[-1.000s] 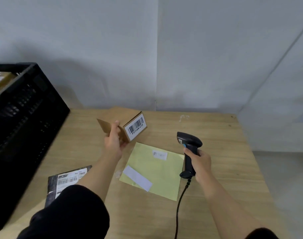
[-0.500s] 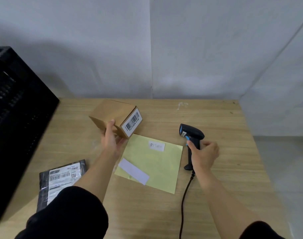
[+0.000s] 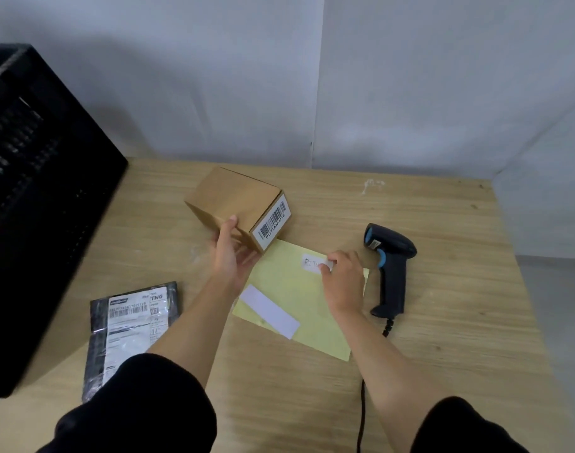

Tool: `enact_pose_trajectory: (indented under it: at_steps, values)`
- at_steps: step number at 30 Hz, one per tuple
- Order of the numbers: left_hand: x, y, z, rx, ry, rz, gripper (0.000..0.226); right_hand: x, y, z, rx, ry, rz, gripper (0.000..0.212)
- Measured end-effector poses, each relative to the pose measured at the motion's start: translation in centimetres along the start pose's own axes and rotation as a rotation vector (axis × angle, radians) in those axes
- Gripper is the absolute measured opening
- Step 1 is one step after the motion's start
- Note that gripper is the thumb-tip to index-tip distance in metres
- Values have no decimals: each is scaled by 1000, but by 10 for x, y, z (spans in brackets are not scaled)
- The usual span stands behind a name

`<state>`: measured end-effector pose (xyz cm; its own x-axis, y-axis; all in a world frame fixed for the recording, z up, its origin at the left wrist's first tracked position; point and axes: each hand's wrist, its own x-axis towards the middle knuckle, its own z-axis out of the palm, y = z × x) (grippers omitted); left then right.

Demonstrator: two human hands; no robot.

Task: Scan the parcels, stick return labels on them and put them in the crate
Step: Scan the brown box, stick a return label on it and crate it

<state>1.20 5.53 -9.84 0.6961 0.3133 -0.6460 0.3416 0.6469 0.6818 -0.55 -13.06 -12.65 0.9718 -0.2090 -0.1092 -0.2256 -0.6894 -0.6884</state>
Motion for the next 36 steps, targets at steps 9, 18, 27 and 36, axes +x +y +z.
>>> enact_pose_trajectory:
  at_steps: [9,18,27,36]
  values:
    - [5,-14,-3,77,-17,-29,64,5,-3,-3,40,7,66,16]
    - [5,-18,-3,82,18,-10,68,5,-5,-1,12,50,121,12]
    - [5,-23,2,70,65,45,73,2,-3,-4,140,-32,109,8]
    - [1,-23,-1,167,101,102,79,3,6,-7,40,-41,-34,5]
